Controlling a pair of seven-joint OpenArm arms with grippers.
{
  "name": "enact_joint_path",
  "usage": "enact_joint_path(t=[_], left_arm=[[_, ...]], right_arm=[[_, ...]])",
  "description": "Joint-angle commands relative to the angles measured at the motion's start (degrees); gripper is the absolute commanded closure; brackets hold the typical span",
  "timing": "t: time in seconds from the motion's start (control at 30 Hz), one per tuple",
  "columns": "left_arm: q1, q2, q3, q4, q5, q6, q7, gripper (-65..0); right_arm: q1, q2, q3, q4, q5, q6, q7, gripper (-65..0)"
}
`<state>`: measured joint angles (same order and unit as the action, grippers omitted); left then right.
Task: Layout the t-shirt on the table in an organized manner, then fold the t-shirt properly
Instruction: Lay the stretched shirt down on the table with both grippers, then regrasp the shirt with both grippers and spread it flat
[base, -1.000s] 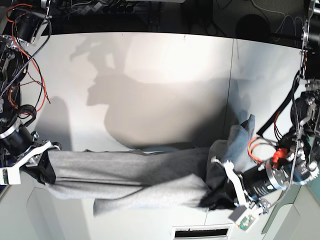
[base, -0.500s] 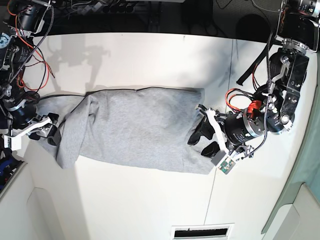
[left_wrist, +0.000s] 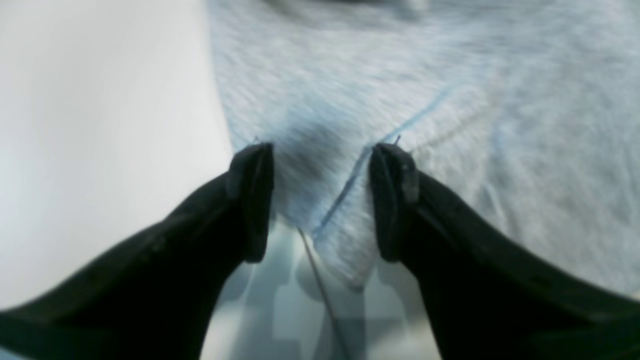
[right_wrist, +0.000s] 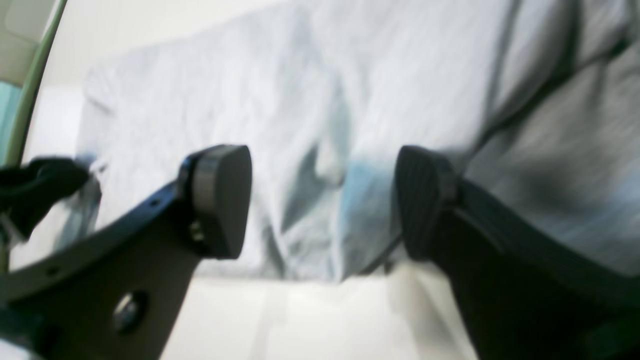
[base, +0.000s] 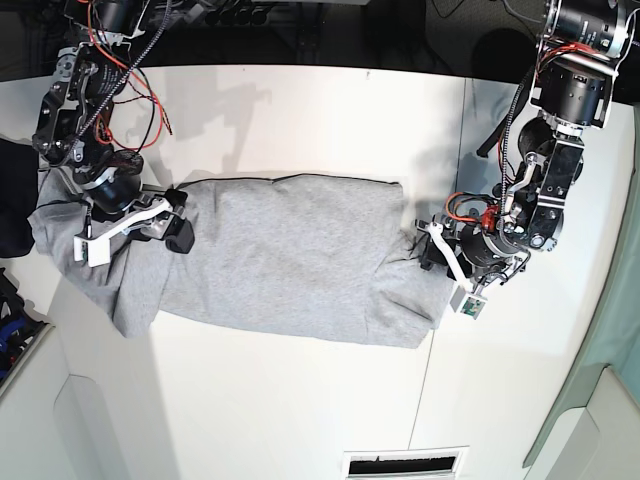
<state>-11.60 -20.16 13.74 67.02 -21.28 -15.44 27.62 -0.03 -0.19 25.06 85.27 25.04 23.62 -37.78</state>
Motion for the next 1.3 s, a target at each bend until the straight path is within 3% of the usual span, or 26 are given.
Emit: enact_joint_path(t=[0.0, 0.13, 0.27, 0.3, 0.37, 0.4, 0.53, 0.57, 0.67, 0.83, 1.0, 1.27], left_arm=[[-0.96, 0.02, -0.26, -0.55, -0.63, -0.20, -1.44, -33.4], [-0.92, 0.35, -0.26, -3.93, -0.24, -0.20, -4.28, -29.5], [-0.74, 0.35, -0.26, -4.22, 0.37, -0.20, -6.60, -3.8], [-0.74, 0.33, -0.26, -4.22, 0.61, -0.20, -6.67, 0.0], [-0.79, 0.28, -0.26, -4.22, 2.23, -0.20, -6.67, 0.0], [-0.81, 0.28, -0.26, -4.20, 3.28, -0.17, -6.80, 0.0], [-1.99, -0.22, -0.26, -4.02, 4.39, -0.15, -6.82, 0.0], [-2.56, -0.57, -0.26, -3.54, 4.37, -0.13, -6.82, 0.0], [-2.82, -2.73, -0.46, 0.63, 4.37, 2.19, -6.64, 0.0], [-2.86, -7.96, -0.94, 11.76, 4.42, 6.05, -4.28, 0.0], [-3.43, -12.55, -3.74, 22.58, 4.42, 6.01, -3.37, 0.0], [-13.53, -19.65, -5.35, 23.71, 4.15, 6.05, -0.55, 0.0]], right_arm=[[-0.85, -0.09, -0.09, 1.03, 0.87, 0.13, 0.44, -44.3], [-3.56, -1.57, -0.83, -0.52, 0.63, 0.15, 1.57, -44.2], [-3.17, -1.70, -2.93, -6.78, -1.14, 0.13, 6.73, -44.0], [-3.17, -1.68, -3.69, -8.48, -2.08, 0.13, 8.70, -44.0], [-3.15, -1.70, -5.46, -11.32, -2.91, 0.13, 11.76, -41.0], [-3.08, -1.70, -6.40, -12.07, -2.95, 0.15, 12.61, -35.4], [-1.44, -1.73, -9.46, -11.96, -2.91, 0.63, 12.85, -2.2], [-0.87, -1.73, -9.62, -11.32, -2.91, 1.55, 12.41, 0.0], [-0.20, -1.68, -9.49, -6.69, -1.11, 5.09, 10.23, 0.0], [0.07, -1.60, -9.27, 6.58, 1.77, 5.81, 7.52, 0.0], [3.45, 0.13, -9.27, 15.34, 1.84, 5.81, 5.51, 0.0], [13.40, 3.19, -9.01, 16.04, 3.48, 5.84, 2.93, 0.0]])
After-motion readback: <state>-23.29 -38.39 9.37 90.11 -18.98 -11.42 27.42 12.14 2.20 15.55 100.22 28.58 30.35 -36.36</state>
